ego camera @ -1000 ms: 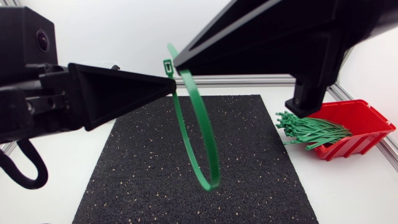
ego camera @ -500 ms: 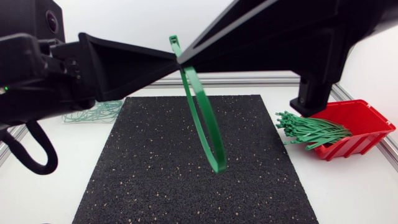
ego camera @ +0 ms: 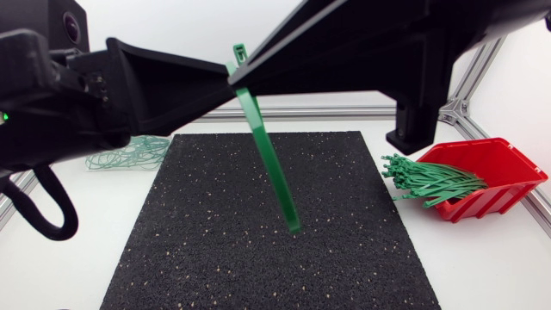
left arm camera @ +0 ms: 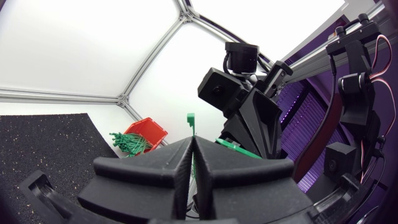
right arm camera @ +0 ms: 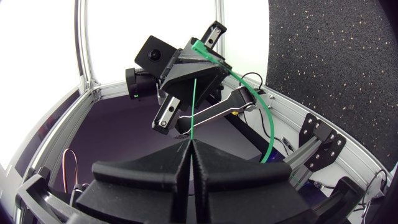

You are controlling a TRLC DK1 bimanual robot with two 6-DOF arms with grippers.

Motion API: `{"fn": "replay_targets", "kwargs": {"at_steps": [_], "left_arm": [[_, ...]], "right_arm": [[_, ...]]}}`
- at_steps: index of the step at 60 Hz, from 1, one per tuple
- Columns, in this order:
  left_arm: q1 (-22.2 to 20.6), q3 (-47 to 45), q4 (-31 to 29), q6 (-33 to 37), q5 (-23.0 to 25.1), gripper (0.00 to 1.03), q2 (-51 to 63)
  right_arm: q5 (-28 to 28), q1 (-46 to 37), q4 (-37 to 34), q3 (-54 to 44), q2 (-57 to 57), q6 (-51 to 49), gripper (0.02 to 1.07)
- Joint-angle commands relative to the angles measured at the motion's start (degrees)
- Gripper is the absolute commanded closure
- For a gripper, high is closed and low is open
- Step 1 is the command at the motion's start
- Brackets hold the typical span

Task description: Take a green cable tie from the red box, thread the tail through the head to close it, then place it in the transparent bin on the left.

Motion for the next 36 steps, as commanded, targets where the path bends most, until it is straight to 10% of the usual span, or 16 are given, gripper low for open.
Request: {"fn": "replay_targets", "kwargs": {"at_steps": [1, 36], "left_arm": [[0.7, 0.1, 1.2, -2.0, 0.1, 0.99, -1.2], [2.0, -3.2, 1.2, -2.5, 1.0, 0.99, -2.1]], "right_arm": [[0.1, -0.3, -0.3, 1.2, 0.6, 2.2, 1.01], [0.2, -0.8, 1.0, -1.2, 0.1, 2.2, 1.01]]}}
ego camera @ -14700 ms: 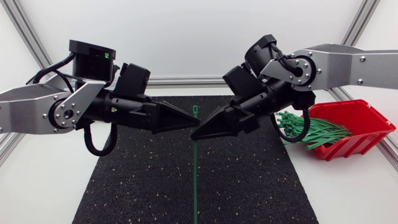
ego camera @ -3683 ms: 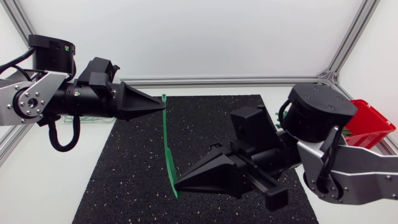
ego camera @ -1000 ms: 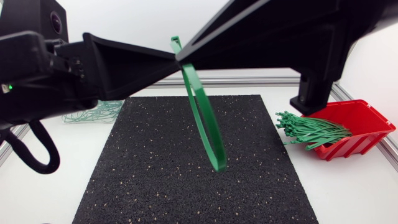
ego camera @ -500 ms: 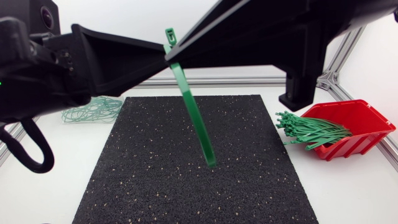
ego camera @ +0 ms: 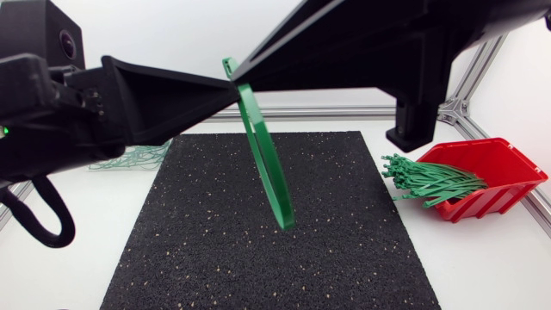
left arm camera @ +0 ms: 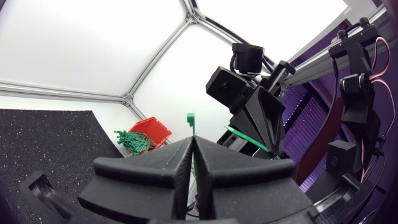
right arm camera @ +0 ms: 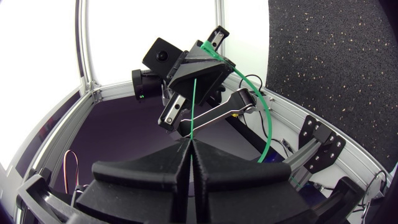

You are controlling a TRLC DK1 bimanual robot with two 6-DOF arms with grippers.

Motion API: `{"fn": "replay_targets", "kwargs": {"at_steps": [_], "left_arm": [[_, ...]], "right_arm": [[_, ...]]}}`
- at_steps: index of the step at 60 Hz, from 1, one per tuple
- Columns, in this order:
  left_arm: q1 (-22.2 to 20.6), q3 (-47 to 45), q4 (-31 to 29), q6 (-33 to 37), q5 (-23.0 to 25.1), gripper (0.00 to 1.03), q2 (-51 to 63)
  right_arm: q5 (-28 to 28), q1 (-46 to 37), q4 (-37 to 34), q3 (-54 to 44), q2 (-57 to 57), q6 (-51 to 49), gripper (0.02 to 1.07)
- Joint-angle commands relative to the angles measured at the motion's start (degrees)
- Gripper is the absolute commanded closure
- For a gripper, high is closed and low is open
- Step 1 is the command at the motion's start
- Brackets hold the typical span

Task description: Take a green cable tie from the red box, thread the tail through the head to close it, then place it in the transparent bin on the left.

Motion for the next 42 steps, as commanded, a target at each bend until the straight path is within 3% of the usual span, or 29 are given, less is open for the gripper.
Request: {"fn": "replay_targets", "kwargs": {"at_steps": [1, 42], "left_arm": [[0.1, -0.5, 0.9, -1.5, 0.8, 0.99, -0.4], [-0.2, -0.9, 0.8, -1.6, 0.8, 0.99, -0.9]], "right_arm": [[0.1, -0.3, 0.8, -1.2, 0.2, 2.2, 1.01], [1.7, -0.7, 6.0, -3.4, 1.3, 3.6, 1.01]]}}
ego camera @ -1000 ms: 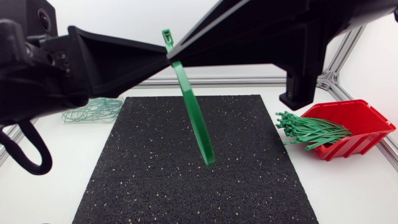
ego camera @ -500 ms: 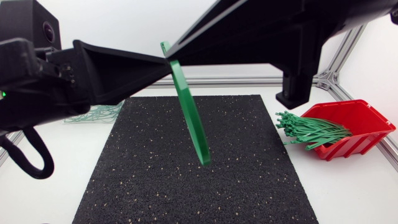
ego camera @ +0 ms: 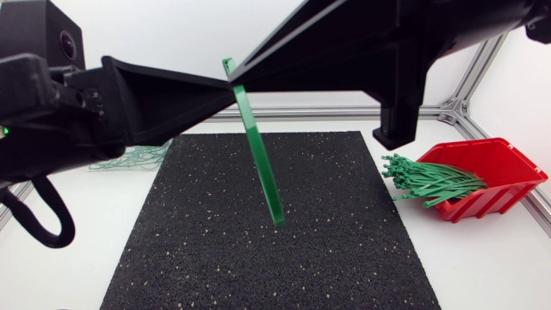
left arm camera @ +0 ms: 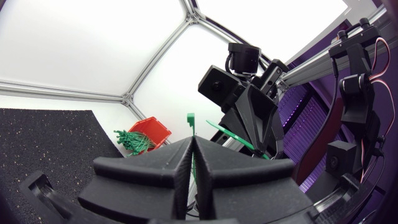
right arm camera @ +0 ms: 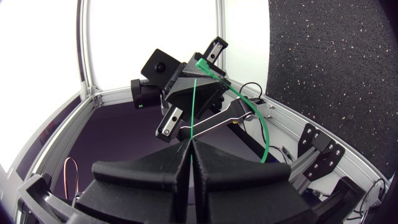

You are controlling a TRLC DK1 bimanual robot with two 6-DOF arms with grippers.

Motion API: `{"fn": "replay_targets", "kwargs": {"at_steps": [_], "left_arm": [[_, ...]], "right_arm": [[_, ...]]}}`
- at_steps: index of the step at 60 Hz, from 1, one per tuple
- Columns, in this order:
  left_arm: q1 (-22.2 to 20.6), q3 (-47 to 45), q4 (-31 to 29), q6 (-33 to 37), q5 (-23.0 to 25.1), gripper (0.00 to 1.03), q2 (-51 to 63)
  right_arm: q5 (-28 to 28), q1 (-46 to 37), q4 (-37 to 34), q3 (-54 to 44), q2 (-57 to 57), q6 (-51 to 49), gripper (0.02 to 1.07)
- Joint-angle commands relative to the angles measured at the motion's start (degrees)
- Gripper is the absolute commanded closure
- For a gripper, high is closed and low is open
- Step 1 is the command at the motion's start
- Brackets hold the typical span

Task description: Take a green cable tie from the red box, thread the tail through the head to close it, then place it in the transparent bin on the left.

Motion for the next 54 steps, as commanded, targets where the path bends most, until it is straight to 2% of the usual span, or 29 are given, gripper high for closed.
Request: {"fn": "replay_targets", "kwargs": {"at_steps": [1, 34, 54], "left_arm": [[-0.1, -0.8, 0.8, -1.5, 0.8, 0.99, -0.9], [-0.1, -1.0, 0.8, -1.0, 0.7, 0.99, -1.7], [-1.0, -2.9, 0.8, 3.3, -0.6, 0.99, -3.1]], "right_arm": [[0.7, 0.0, 1.3, -1.2, 1.1, 2.3, 1.01], [0.9, -1.0, 2.8, -1.7, 2.6, 2.6, 1.01], [1.1, -2.2, 2.5, 0.1, 4.0, 3.6, 1.01]]}}
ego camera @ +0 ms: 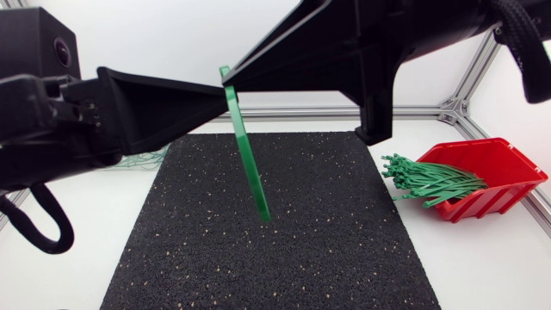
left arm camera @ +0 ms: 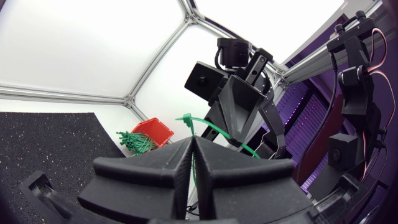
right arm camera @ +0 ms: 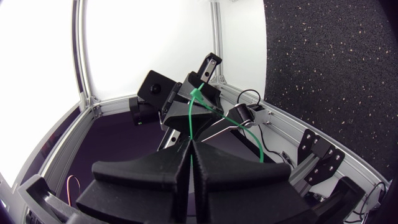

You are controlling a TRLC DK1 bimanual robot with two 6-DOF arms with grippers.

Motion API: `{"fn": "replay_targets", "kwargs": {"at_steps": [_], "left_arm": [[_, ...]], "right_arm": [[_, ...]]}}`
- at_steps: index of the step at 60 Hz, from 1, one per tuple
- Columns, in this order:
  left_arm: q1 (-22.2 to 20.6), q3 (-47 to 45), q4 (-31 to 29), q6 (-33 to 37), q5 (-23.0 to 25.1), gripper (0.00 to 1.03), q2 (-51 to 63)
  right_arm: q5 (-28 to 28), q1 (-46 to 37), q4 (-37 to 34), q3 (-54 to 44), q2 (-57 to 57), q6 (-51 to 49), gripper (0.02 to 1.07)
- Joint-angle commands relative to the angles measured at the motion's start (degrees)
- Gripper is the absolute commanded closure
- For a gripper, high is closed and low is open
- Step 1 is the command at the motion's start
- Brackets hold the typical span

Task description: Take a green cable tie from the red box, thread the tail through the head to close it, then place it in the transparent bin on the left.

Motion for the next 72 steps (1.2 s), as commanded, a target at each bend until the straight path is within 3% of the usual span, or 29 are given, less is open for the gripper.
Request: {"fn": "replay_targets", "kwargs": {"at_steps": [1, 19, 32, 47, 54, 72], "left_arm": [[-0.9, -1.6, 0.8, 1.5, 0.1, 0.99, -1.7], [-3.3, -1.6, 0.3, 2.9, -2.2, 0.99, -3.0], [-3.7, -1.6, 0.0, 3.3, -2.6, 0.99, -3.6], [-3.6, -1.7, -0.7, 4.5, -3.7, 0.99, -4.7], [-3.0, -1.9, -0.8, 5.1, -4.1, 0.99, -4.9], [-0.7, -2.5, -1.5, 7.6, -4.1, 0.98, -4.3]], "right_arm": [[0.6, -0.7, 0.1, 0.2, 1.4, 2.3, 1.01], [0.9, -2.4, 0.6, 1.4, 5.2, 3.0, 1.01], [1.3, -2.9, 4.1, 2.5, 7.8, 6.5, 1.01], [1.6, -3.0, 2.7, 1.6, 9.5, 6.9, 1.01], [1.7, -2.7, 2.9, -0.1, 7.5, 6.8, 0.93], [2.2, -0.4, 3.5, -2.6, 2.3, 6.0, 0.57]]}}
